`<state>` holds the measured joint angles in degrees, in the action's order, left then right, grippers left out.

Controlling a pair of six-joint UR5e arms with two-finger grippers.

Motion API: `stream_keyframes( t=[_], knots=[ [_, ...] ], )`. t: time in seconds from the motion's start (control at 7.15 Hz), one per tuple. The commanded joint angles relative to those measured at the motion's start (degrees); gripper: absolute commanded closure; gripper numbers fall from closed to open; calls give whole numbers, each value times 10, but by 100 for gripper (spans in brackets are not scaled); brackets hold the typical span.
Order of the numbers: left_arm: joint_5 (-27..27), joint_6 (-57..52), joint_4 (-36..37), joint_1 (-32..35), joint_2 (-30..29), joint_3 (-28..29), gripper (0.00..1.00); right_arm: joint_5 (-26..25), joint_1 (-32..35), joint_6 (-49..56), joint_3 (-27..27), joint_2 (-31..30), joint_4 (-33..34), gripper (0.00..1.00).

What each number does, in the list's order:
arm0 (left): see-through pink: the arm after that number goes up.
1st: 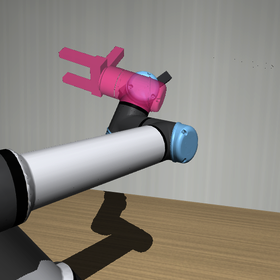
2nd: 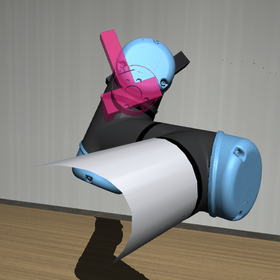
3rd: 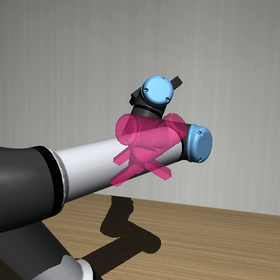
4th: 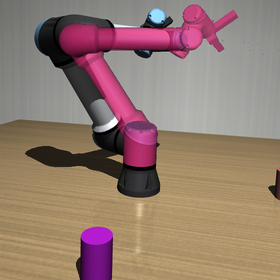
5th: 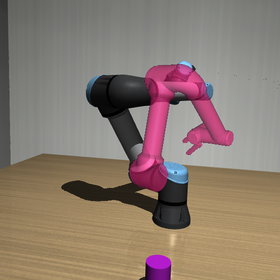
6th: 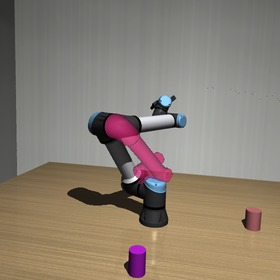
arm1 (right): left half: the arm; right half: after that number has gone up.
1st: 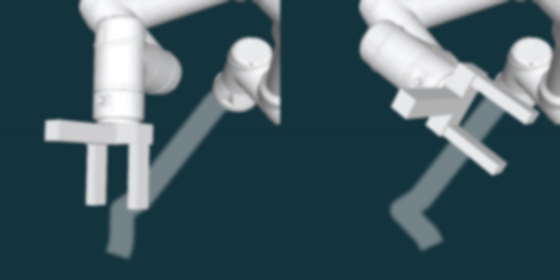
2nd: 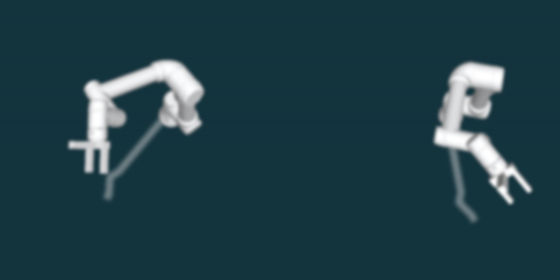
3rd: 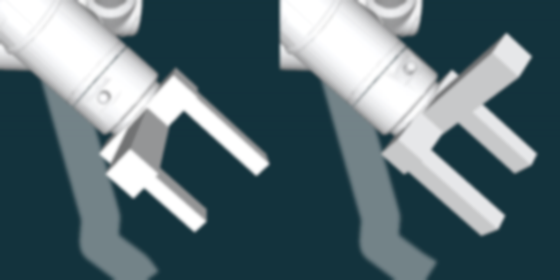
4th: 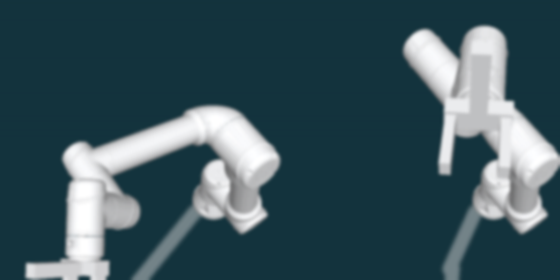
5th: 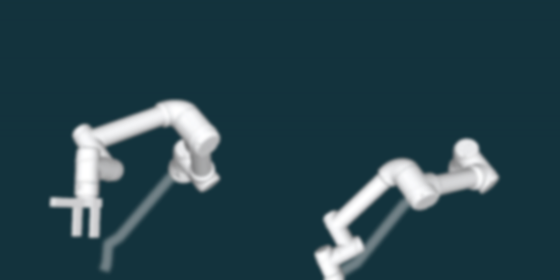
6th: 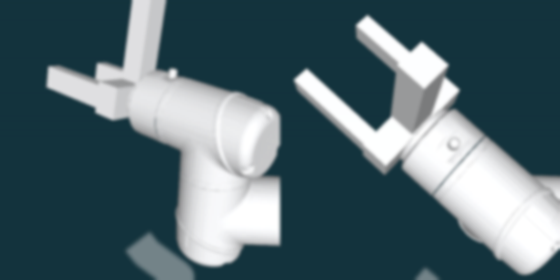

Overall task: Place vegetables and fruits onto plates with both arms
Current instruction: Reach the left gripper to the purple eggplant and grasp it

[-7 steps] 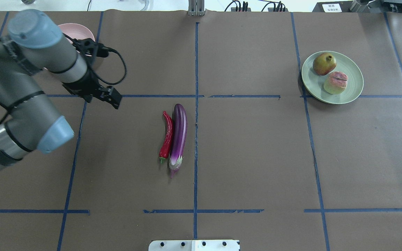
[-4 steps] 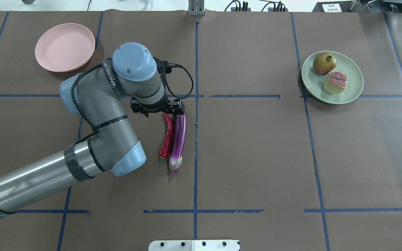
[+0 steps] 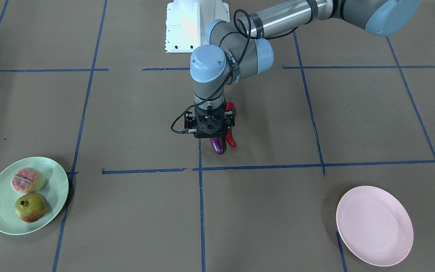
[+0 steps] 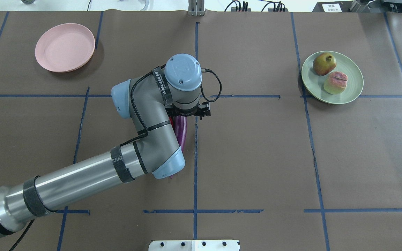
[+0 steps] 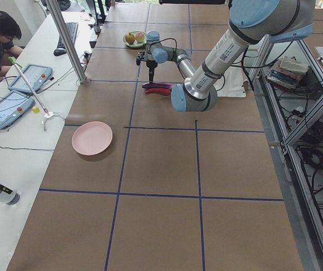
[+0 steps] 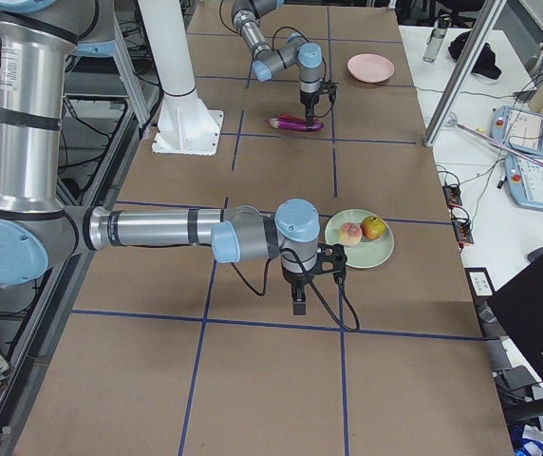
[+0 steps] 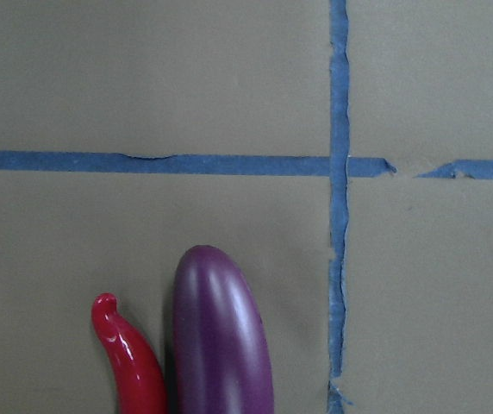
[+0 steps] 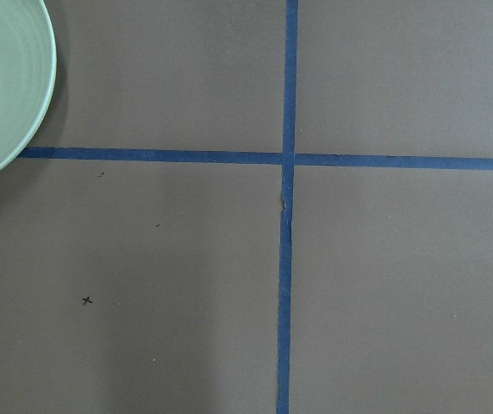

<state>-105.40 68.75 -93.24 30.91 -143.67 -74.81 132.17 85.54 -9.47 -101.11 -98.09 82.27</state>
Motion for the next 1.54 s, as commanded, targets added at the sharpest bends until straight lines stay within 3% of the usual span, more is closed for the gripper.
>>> stream_keyframes(
  t=[0.0, 0.28, 0.42, 0.56, 0.84, 0.98, 1.12, 1.4],
  knots=[
    [18, 0, 1, -7, -1, 12, 3, 1, 0, 0, 0, 0, 0, 0],
    [18, -2, -1, -9, -1, 20, 14, 1, 0, 0, 0, 0, 0, 0],
    [17, -3, -1, -9, -2, 19, 42, 1, 0, 0, 0, 0, 0, 0],
    [17, -4, -1, -9, -1, 19, 55, 1, 0, 0, 0, -1, 0, 0],
    [16, -5, -1, -9, 0, 18, 65, 1, -1, 0, 0, 0, 0, 0],
    [15, -5, -1, -9, 0, 14, 92, 1, 0, 0, 0, -1, 0, 0],
    [13, -5, 0, -6, 0, 0, 100, 1, -1, 0, 0, 0, 0, 0],
    [-34, -5, 8, 42, 0, -28, 100, 1, -1, 0, 0, 0, 0, 0]
  ],
)
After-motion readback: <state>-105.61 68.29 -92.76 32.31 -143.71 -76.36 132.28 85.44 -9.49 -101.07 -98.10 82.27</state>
